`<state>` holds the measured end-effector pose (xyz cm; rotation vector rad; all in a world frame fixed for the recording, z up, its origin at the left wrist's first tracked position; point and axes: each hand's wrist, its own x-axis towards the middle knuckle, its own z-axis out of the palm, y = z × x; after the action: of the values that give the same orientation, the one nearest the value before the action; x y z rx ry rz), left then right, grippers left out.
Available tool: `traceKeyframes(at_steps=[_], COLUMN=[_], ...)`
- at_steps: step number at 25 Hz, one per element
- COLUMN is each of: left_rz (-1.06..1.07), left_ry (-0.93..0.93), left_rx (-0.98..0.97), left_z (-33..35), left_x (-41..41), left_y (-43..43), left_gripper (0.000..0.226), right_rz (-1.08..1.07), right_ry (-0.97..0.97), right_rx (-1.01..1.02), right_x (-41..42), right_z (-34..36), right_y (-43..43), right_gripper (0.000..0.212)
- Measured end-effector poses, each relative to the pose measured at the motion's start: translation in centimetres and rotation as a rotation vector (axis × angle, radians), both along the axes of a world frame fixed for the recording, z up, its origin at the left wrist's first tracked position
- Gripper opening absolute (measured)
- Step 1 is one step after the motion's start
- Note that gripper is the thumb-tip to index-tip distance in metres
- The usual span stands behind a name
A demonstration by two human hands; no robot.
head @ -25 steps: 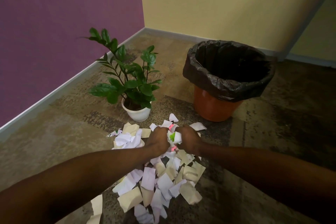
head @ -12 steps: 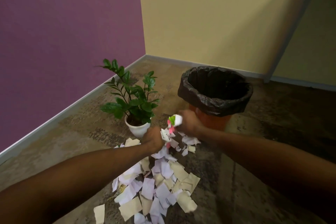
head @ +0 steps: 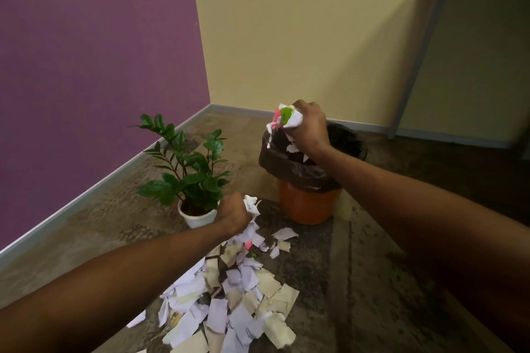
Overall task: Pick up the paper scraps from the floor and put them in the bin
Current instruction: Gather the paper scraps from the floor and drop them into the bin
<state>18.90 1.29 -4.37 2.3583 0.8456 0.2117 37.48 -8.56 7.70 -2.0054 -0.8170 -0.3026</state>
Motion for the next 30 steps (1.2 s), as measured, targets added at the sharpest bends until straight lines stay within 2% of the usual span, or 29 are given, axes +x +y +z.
traceKeyframes(at_steps=[4, 9, 18, 21, 25, 30], left_rz=[-0.005, -0.025, 0.021, 0.005, 0.010, 0.013], left_ry=[0.012, -0.054, -0.150, -0.246, -0.384, -0.491], left_rx=[0.015, 0.007, -0.016, 0.048, 0.061, 0.000], left_z=[0.4, 1.0, 4.8, 8.2, 12.2, 13.1], left_x=[1.3, 2.4, 3.5, 5.1, 8.3, 13.3], left_y=[-1.0, -1.3, -0.9, -0.7, -1.0, -2.2], left_gripper=[0.032, 0.029, 0.041, 0.035, 0.028, 0.028], right_rz=[-0.139, -0.207, -0.135, -0.113, -0.030, -0.033], right_ry=[0.035, 0.157, 0.236, 0.188, -0.011, -0.207], right_rx=[0.047, -0.157, -0.362, -0.409, -0.526, -0.625], right_x=[3.9, 6.8, 7.3, 7.0, 5.7, 5.0], right_z=[-1.2, -4.0, -4.5, -3.9, -3.6, -4.2], right_y=[-1.7, -3.0, -3.2, -3.3, -4.1, -5.1], right_gripper=[0.043, 0.062, 0.087, 0.083, 0.066, 0.047])
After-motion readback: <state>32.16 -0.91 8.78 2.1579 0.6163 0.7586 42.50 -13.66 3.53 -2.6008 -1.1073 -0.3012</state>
